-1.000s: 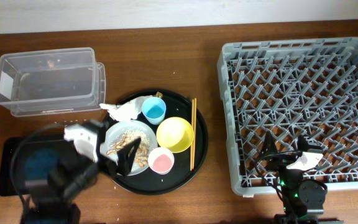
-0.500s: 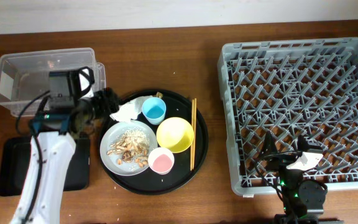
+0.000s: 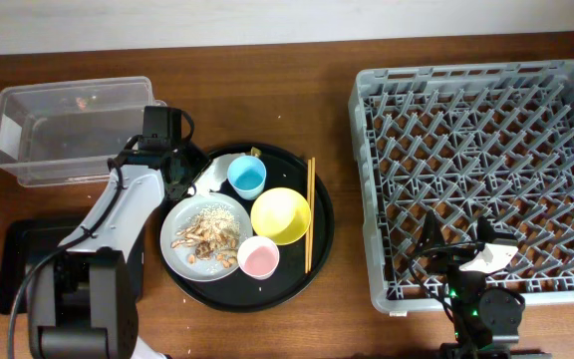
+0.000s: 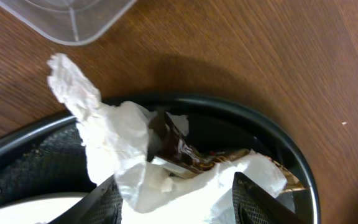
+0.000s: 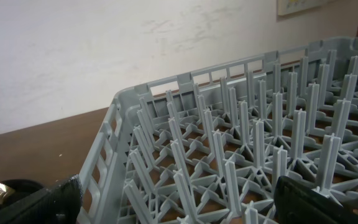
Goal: Sort waste into correct bins and load items into the dishwasher rack
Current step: 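Reach the left gripper to the white tissue on the tray and grasp it, then carry the tissue with the left gripper and drop it into the clear bin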
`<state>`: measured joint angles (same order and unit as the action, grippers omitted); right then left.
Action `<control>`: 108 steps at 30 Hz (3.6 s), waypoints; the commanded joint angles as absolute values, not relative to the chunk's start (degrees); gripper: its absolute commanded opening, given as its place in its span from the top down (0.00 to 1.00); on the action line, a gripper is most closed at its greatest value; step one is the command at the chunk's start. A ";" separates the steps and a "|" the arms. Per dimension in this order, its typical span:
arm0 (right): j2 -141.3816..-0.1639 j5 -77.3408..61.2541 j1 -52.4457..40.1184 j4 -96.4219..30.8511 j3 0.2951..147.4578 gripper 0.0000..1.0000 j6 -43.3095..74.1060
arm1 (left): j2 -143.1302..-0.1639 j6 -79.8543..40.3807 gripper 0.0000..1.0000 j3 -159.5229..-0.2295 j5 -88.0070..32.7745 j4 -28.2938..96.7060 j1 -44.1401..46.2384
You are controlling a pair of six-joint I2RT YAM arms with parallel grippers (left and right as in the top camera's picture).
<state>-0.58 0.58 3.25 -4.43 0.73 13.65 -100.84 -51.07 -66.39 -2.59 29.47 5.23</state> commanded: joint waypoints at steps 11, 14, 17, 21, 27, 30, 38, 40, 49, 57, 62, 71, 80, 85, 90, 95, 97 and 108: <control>-0.25 0.67 3.40 -4.69 0.32 0.01 13.74 | -93.43 -51.81 0.91 -66.98 -5.15 35.27 5.21; -0.25 0.67 3.40 -4.69 0.32 0.01 13.74 | -85.69 -51.81 0.99 -66.98 -5.13 38.22 5.19; -0.25 0.67 3.40 -4.69 0.32 0.01 13.74 | -80.84 -51.81 0.99 -66.98 -5.10 39.33 5.19; -0.25 0.67 3.40 -4.69 0.32 0.01 13.74 | -78.41 -51.83 0.99 -66.43 0.10 43.20 5.10; -0.25 0.67 3.42 -4.69 0.32 0.01 13.74 | -93.43 -54.63 0.99 -65.17 6.87 35.51 5.10; -0.25 0.67 3.42 -4.69 0.32 0.01 13.74 | -95.90 -54.59 0.98 -65.06 3.40 35.81 5.26; -0.25 0.67 3.40 -4.69 0.32 0.01 13.74 | -95.88 -54.59 0.78 -64.97 -0.95 38.22 5.26; -0.25 0.67 3.40 -4.69 0.32 0.01 13.74 | -95.88 -54.59 0.78 -64.97 -0.89 38.17 5.21; -0.25 0.67 3.40 -4.69 0.32 0.01 13.74 | -95.96 -54.39 0.78 -64.53 4.56 38.20 5.21; -0.25 0.67 3.42 -4.69 0.32 0.01 13.74 | -96.47 -54.39 0.99 -64.71 3.33 37.91 5.21; -0.25 0.67 3.40 -4.69 0.32 0.01 13.74 | -88.58 -54.39 0.98 -64.71 -2.44 42.70 5.21; -0.25 0.67 3.40 -4.69 0.32 0.01 13.74 | -71.59 -54.35 0.99 -64.93 -2.35 45.41 0.19; -0.25 0.67 3.40 -4.69 0.32 0.01 13.74 | -66.26 -50.74 0.99 -64.82 15.64 47.83 -17.72; -0.25 0.67 3.40 -4.69 0.32 0.01 13.74 | -69.17 -35.03 0.99 -64.82 -4.45 17.39 -17.65; -0.25 0.67 3.40 -4.69 0.32 0.01 13.74 | -88.97 -28.86 0.93 -64.82 -3.66 -3.27 -17.65; -0.25 0.67 3.40 -4.69 0.32 0.01 13.74 | -91.48 -28.82 0.01 -64.82 -13.15 -1.32 -17.65; -0.25 0.67 3.40 -4.69 0.32 0.01 13.74 | -88.49 -28.86 0.01 -64.82 -26.63 0.99 -17.65; -0.25 0.67 3.40 -4.69 0.32 0.02 13.74 | -83.55 -45.08 0.22 -63.09 4.54 48.95 -4.34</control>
